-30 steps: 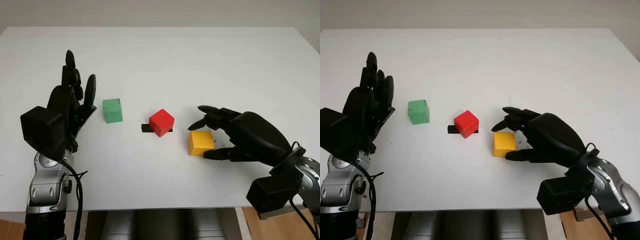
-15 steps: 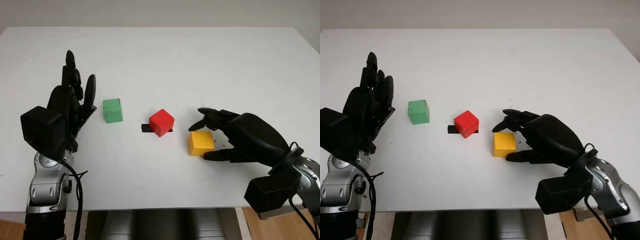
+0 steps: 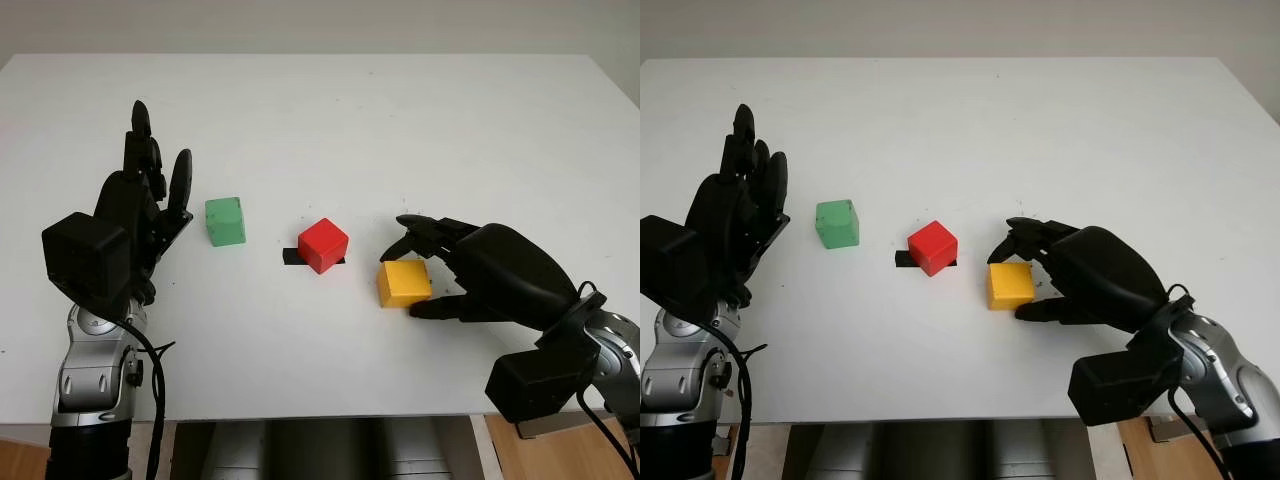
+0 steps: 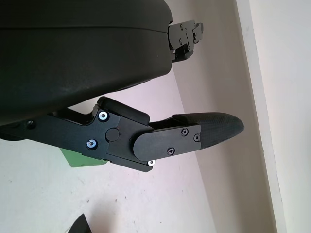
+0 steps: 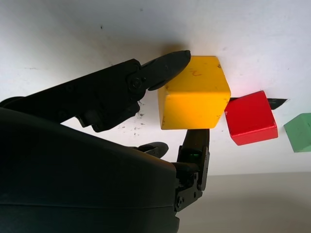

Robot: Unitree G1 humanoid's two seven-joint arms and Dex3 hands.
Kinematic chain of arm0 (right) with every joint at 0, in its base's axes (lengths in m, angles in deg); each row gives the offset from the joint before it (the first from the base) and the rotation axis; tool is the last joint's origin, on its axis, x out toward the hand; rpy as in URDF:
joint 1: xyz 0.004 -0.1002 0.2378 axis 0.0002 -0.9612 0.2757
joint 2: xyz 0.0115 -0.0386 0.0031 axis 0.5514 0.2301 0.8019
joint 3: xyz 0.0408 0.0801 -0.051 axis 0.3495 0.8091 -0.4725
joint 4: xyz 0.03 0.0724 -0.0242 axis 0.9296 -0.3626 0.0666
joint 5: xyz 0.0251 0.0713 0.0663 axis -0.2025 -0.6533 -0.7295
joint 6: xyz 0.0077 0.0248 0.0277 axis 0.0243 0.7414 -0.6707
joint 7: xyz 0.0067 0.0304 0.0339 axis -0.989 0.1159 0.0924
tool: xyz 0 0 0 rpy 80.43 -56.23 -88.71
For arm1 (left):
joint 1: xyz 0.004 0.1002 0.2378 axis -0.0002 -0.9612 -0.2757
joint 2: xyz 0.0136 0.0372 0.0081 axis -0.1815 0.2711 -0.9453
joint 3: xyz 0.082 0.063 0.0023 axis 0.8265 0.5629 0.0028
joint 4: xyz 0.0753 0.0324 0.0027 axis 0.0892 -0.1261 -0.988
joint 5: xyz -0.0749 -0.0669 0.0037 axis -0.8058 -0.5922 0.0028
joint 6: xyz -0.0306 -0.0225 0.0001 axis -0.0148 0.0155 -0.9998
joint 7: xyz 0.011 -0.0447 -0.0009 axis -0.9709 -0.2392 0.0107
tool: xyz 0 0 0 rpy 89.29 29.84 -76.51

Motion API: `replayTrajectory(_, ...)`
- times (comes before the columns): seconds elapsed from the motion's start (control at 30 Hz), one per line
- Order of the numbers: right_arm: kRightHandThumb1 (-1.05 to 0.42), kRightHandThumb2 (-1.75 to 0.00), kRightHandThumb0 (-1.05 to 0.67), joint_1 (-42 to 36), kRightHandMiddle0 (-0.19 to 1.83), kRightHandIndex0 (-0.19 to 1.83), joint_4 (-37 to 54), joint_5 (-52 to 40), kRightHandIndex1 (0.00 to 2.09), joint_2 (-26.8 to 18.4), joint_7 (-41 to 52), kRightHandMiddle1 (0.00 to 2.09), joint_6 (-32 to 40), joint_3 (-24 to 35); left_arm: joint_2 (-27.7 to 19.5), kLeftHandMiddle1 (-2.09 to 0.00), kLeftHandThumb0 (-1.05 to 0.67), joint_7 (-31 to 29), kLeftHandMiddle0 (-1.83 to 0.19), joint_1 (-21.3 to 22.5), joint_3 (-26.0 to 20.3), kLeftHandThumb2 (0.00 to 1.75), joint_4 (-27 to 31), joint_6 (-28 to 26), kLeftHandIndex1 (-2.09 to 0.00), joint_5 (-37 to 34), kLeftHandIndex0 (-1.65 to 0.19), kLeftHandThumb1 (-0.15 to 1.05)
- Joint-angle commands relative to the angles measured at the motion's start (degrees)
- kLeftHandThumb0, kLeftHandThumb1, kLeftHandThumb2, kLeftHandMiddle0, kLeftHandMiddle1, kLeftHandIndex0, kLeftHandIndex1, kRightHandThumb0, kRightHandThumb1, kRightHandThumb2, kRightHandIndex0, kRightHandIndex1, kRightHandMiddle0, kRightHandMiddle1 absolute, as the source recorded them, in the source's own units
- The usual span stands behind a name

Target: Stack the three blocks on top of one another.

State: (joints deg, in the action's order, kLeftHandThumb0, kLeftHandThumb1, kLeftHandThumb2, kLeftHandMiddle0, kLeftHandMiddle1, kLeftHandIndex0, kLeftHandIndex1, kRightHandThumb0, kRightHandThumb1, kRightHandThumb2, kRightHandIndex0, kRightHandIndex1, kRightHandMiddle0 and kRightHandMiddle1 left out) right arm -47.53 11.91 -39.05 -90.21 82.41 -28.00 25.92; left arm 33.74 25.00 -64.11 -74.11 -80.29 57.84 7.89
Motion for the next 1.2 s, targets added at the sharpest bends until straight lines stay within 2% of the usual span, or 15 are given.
replayTrajectory(0.0,-0.95,-0.05,-0.28,0.9,0.16,0.42,0.3,-0.6,0.08,-0.1,-0.4,1.37,-0.1,0.5,-0.2,0.0,-0.78,0.1,0.19,0.0,-0.1,0.55,0.7,0.0,0.0,-0.1,0.19,1.05)
replayTrajectory(0.27,-0.97,-0.06,-0.29,2.7,0.12,0.42,-0.3,-7.8,0.07,-0.1,3.9,1.41,2.2,1.2,-0.1,0.0,-0.77,0.3,0.19,0.4,0.0,0.55,0.5,-0.1,0.0,-0.1,0.19,1.05)
replayTrajectory(0.4,-1.01,-0.07,-0.29,4.9,0.08,0.38,1.9,-15.5,0.05,-0.2,11.6,1.42,9.6,2.2,0.1,0.0,-0.78,0.3,0.19,0.5,0.1,0.54,0.5,-0.2,0.0,-0.3,0.19,1.05)
replayTrajectory(0.57,-1.05,-0.07,-0.37,10.3,0.09,0.39,0.4,-22.5,0.06,-0.8,19.3,1.42,14.5,2.9,0.3,0.0,-0.78,0.4,0.19,0.8,0.1,0.53,0.3,-0.3,0.0,-0.5,0.19,1.05)
replayTrajectory(0.67,-1.05,-0.07,-0.35,14.2,0.13,0.4,-0.7,-27.0,0.06,-0.9,23.7,1.38,19.3,3.7,0.3,0.0,-0.78,0.5,0.19,0.7,0.1,0.53,0.3,-0.3,0.0,-0.5,0.19,1.05)
replayTrajectory(0.77,-1.04,-0.05,-0.34,18.1,0.22,0.42,-1.9,-27.2,0.06,-1.7,26.0,1.26,21.5,3.4,0.3,0.0,-0.78,0.6,0.19,0.7,0.0,0.53,0.1,-0.1,0.0,-0.5,0.19,1.05)
replayTrajectory(1.0,-1.0,-0.04,-0.35,30.0,0.36,0.46,-10.6,-24.3,0.08,-2.1,29.8,1.2,16.4,0.1,0.6,0.0,-0.79,0.9,0.19,0.8,0.1,0.52,-0.5,0.4,0.0,-0.5,0.19,1.05)
replayTrajectory(1.17,-0.96,-0.05,-0.31,38.9,0.43,0.48,-17.9,-22.5,0.08,0.1,32.2,1.21,13.6,-3.6,0.9,0.0,-0.78,1.2,0.19,0.8,0.3,0.52,-0.7,1.0,0.0,-0.4,0.19,1.05)
